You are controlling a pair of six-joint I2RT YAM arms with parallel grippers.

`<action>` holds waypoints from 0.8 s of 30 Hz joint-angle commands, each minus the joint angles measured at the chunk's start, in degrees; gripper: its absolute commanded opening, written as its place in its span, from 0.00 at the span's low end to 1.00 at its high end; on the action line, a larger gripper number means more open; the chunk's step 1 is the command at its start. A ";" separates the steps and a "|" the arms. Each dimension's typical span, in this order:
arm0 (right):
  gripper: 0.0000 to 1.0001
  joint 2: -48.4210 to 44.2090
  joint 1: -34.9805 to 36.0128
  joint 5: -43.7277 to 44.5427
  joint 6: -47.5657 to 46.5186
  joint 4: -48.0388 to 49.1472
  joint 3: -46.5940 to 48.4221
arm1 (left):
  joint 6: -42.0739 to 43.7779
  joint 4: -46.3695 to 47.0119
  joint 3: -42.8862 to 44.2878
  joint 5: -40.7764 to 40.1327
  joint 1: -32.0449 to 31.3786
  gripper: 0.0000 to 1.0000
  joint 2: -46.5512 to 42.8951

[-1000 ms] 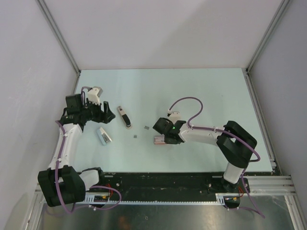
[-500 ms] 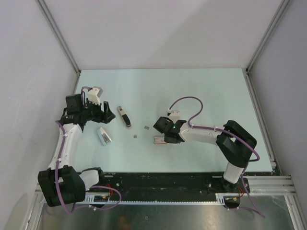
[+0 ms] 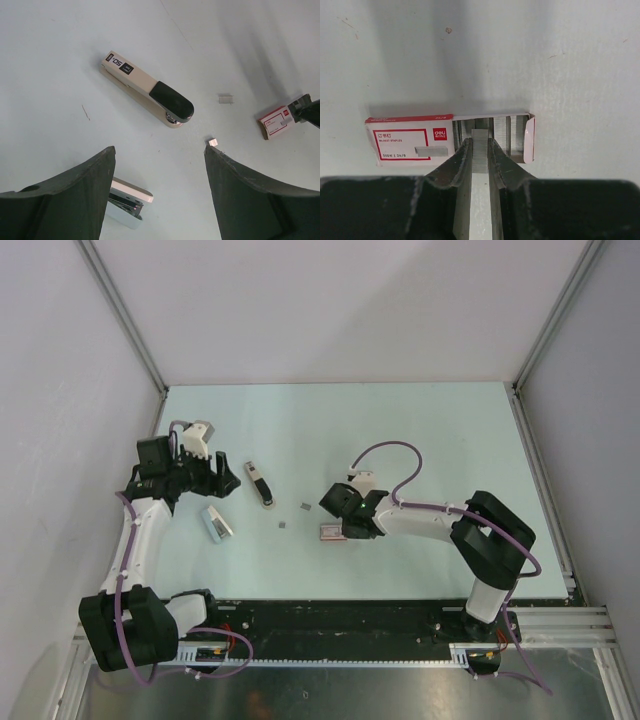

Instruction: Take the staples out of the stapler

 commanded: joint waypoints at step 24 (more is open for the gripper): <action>0.04 -4.85 1.48 1.60 1.49 -0.36 -0.07 | 1.25 0.56 -1.54 1.27 0.39 0.77 -0.41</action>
